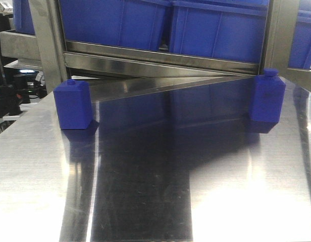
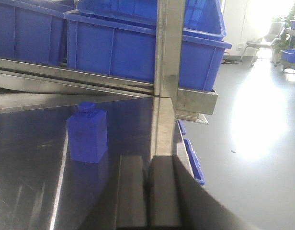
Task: Pick and sort blue part to right shelf
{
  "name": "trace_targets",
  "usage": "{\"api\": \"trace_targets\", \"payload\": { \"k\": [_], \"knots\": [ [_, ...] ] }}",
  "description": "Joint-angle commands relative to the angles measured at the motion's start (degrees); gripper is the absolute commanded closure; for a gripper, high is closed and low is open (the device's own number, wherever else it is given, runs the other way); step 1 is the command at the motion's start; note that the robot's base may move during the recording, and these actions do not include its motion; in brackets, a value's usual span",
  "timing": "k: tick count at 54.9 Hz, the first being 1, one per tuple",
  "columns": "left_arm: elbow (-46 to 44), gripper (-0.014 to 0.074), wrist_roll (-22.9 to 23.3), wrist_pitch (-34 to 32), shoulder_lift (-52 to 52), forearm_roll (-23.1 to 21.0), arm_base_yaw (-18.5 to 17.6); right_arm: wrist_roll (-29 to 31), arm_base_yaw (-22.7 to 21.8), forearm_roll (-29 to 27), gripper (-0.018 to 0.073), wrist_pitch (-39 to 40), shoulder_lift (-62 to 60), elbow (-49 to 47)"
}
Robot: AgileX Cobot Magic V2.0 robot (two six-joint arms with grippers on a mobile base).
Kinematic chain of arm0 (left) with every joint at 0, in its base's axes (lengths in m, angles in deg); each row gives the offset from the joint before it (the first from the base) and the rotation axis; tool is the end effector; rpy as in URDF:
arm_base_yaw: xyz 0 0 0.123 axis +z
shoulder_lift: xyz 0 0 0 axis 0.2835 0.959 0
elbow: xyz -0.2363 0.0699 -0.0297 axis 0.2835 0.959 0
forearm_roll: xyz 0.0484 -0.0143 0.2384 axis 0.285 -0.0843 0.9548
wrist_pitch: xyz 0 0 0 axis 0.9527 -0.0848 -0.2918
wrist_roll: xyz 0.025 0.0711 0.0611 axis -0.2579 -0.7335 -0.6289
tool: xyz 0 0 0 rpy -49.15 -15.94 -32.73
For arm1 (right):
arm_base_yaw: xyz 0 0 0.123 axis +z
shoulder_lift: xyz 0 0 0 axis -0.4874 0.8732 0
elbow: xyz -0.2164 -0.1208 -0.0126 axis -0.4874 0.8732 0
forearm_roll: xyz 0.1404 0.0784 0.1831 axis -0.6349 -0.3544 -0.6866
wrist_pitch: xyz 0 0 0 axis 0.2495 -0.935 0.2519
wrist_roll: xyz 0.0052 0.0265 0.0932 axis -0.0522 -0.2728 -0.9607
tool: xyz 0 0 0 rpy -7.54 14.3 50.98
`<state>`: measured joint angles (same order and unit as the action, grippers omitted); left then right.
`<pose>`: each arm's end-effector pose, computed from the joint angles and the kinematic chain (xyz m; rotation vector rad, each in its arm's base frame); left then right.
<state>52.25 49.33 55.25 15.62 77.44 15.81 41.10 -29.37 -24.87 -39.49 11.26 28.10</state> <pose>0.0915 -0.0012 0.2068 -0.0399 1.5384 -0.0622 0.0919 -0.0001 0.2025 0.0191 1.5291 0.0181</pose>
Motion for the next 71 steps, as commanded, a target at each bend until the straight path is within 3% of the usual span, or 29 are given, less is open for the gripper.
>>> {"api": "trace_targets", "payload": {
  "k": [1, 39, 51, 64, 71],
  "knots": [
    [1.73, 0.0472, 0.09, -4.97, -1.31, -0.50, 0.11, 0.14, 0.02, 0.36, 0.0491, 5.17, -1.06, -0.37],
    [1.73, 0.0472, 0.09, -5.71, -1.31, -0.50, 0.11, 0.14, 0.02, 0.36, 0.0491, 5.17, -1.06, -0.37],
    [0.07, 0.0472, 0.09, -18.06, -1.31, -0.50, 0.11, 0.14, 0.02, 0.36, 0.0491, 5.33, -1.06, -0.37],
    [-19.72, 0.0472, 0.09, 2.30, 6.59, 2.20, 0.11, 0.14, 0.02, 0.36, 0.0491, 5.33, -1.06, -0.37],
    [-31.76, 0.0452, 0.09, 14.01, 15.62, -1.14, 0.11, 0.14, 0.02, 0.36, 0.0491, 5.21, -1.06, -0.37]
  ]
}}
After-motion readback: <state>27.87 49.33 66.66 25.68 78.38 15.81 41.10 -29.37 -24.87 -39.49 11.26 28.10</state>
